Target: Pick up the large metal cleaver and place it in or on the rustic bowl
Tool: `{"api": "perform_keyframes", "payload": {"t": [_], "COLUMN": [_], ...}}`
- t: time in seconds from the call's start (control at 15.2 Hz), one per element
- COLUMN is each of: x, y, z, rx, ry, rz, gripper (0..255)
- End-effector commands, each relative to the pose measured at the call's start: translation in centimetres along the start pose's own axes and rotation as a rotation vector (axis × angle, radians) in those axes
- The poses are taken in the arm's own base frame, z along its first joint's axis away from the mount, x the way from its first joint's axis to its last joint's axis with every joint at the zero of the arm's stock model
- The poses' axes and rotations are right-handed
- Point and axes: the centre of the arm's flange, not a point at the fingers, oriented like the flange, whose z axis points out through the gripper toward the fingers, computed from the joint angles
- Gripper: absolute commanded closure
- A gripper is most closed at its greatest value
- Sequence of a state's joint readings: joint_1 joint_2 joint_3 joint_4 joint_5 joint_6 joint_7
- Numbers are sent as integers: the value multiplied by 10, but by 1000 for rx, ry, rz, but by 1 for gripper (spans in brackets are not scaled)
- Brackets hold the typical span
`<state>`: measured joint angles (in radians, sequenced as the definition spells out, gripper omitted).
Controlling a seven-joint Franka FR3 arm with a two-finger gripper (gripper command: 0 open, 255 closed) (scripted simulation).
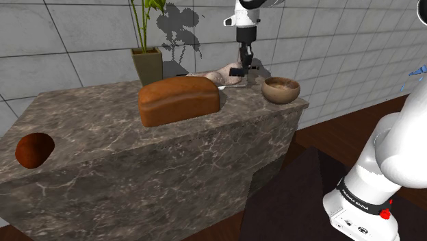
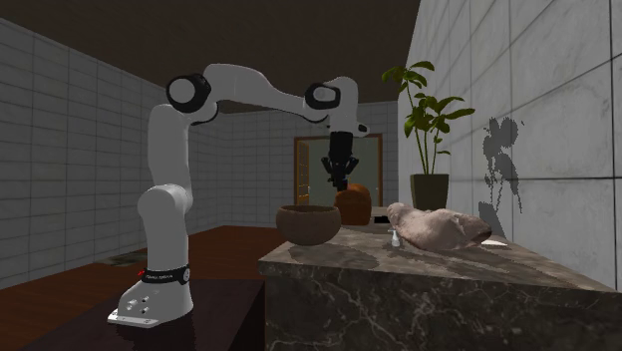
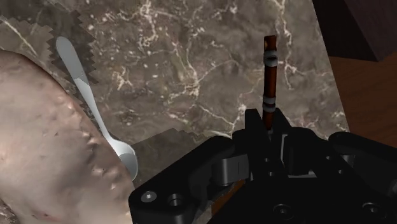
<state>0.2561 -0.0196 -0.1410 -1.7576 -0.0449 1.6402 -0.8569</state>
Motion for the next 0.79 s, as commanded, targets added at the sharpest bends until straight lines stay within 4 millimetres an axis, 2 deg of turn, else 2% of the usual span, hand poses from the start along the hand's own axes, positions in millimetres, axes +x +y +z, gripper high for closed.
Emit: {"api": "perform_keyframes", "payload": {"t": [0.0, 0.4, 0.73], "x": [-1, -3, -69], "y": [0, -1, 4], "z": [-11, -38, -35], "rx": [0, 0, 0], "ry": [0, 0, 0], "rz": [0, 0, 0], "gripper": [255, 255, 255]}}
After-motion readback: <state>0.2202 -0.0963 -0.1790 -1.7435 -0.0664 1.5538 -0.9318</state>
